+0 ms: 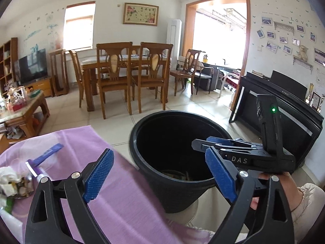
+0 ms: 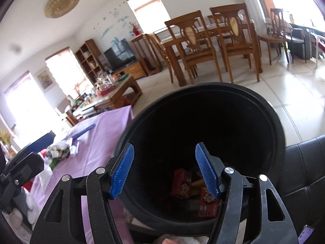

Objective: Collect trash
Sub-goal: 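Open both tools to drop the carton and packet into the bin, then grasp the silver foil packet with the left tool while the right tool grasps the purple tube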

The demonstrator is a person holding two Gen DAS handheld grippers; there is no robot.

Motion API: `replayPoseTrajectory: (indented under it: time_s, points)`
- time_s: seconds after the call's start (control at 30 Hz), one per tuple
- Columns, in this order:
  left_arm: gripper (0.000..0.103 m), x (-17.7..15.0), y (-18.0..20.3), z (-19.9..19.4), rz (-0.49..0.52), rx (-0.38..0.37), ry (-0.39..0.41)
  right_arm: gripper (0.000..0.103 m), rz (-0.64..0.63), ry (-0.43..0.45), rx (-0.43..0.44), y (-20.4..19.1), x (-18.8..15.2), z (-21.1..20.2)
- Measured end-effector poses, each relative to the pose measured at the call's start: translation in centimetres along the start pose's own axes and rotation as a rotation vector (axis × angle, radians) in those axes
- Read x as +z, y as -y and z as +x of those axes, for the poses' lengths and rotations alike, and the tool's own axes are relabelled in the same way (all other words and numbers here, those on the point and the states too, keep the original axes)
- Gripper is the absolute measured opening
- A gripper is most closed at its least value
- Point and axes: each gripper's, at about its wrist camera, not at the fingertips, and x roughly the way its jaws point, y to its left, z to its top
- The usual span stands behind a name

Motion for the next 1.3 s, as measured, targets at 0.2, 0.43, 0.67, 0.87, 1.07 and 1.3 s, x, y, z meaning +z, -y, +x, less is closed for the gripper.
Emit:
replayPoseTrajectory:
  time_s: [0.2, 0.43, 0.67, 0.87, 1.07, 1.3]
  points:
    - [0.091, -2.9, -6.0, -4.0, -0.076, 0.099, -0.010, 0.065, -0.085, -0.022, 0.068, -6.4, 0.2, 1.8]
    - [0.091, -7.0, -16.1, -10.2, -0.241, 0.326, -0.001, 0.067, -0.190, -0.082, 0.159, -15.5, -1.2, 5.4]
    - [0.091, -10.3, -24.9, -14.0, -0.444, 0.455, -0.008, 0.067, -0.311, -0.149, 0.205, -24.4, -2.9, 10.2]
    - [0.091, -12.1, -28.6, -12.9, -0.526, 0.420, -0.080, 0.064, -0.428, -0.211, 0.144, -29.9, -3.5, 15.9]
    - [0.080, -13.4, -28.9, -12.8, -0.558, 0.336, -0.111, 0.044, -0.483, -0.258, 0.067, -32.0, -3.0, 21.4]
    - [0.049, -13.4, -28.6, -11.4, -0.521, 0.264, -0.179, 0.031, -0.493, -0.315, 0.042, -33.1, -3.4, 25.6]
